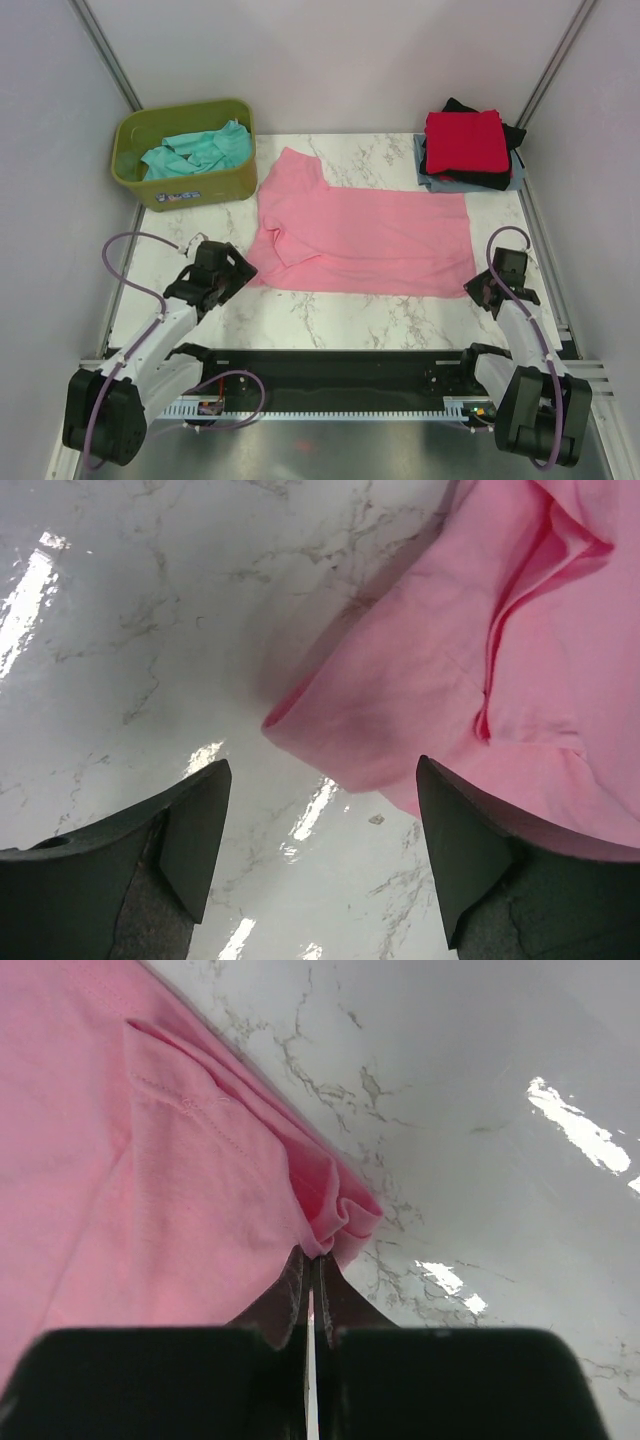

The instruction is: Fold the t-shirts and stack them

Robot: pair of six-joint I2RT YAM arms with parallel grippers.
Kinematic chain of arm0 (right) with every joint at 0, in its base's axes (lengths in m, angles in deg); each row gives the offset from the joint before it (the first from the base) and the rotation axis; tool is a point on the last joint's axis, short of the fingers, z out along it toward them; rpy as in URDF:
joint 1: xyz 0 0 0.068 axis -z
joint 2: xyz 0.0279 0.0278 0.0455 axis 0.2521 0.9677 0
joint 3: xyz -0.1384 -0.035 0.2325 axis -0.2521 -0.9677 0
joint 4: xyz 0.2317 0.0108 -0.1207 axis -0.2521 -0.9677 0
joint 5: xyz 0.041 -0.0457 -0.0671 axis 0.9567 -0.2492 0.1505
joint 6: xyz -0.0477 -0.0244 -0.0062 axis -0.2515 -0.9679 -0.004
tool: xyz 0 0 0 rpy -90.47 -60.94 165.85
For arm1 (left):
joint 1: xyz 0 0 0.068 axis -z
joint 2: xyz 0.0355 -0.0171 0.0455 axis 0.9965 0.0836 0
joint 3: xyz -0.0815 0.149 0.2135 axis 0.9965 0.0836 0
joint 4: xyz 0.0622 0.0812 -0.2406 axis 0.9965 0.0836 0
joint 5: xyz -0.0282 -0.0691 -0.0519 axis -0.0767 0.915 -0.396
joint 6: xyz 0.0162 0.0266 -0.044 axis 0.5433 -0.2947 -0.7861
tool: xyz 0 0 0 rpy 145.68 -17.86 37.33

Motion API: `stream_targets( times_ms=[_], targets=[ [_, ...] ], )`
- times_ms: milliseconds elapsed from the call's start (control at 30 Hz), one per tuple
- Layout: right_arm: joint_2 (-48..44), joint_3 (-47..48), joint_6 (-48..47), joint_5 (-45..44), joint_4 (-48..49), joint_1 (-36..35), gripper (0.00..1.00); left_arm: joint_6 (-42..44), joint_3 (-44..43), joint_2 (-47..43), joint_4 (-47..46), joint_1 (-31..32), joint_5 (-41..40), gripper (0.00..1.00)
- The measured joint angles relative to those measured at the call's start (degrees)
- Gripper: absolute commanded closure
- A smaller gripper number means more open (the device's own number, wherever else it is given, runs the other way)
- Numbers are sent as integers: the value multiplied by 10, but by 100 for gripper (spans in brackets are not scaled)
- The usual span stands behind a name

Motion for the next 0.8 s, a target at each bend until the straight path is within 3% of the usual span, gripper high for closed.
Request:
stream_targets(
  times_ms=[400, 500, 533, 600, 633, 733, 800],
  targets=[
    [33, 1, -14, 38, 22, 47, 100, -55, 33, 78, -81, 0, -21, 30],
    [34, 1, -18, 45, 26, 53, 100, -68, 37, 98, -123, 0, -19, 42],
    [34, 1, -20, 46, 26, 54, 100, -72, 37, 106, -134, 0, -18, 56],
    [34, 1, -24, 48, 26, 56, 100, -78, 39, 121, -151, 0, -18, 72],
    [35, 1, -25, 49, 27, 58, 100, -79, 41, 127, -155, 0, -18, 86],
    [43, 1, -29, 58, 29, 69, 100, -71, 40, 130, -159, 0, -19, 98],
    [47, 3, -32, 64, 28, 78, 100, -56, 25, 129, -142, 0, -23, 98]
  ],
)
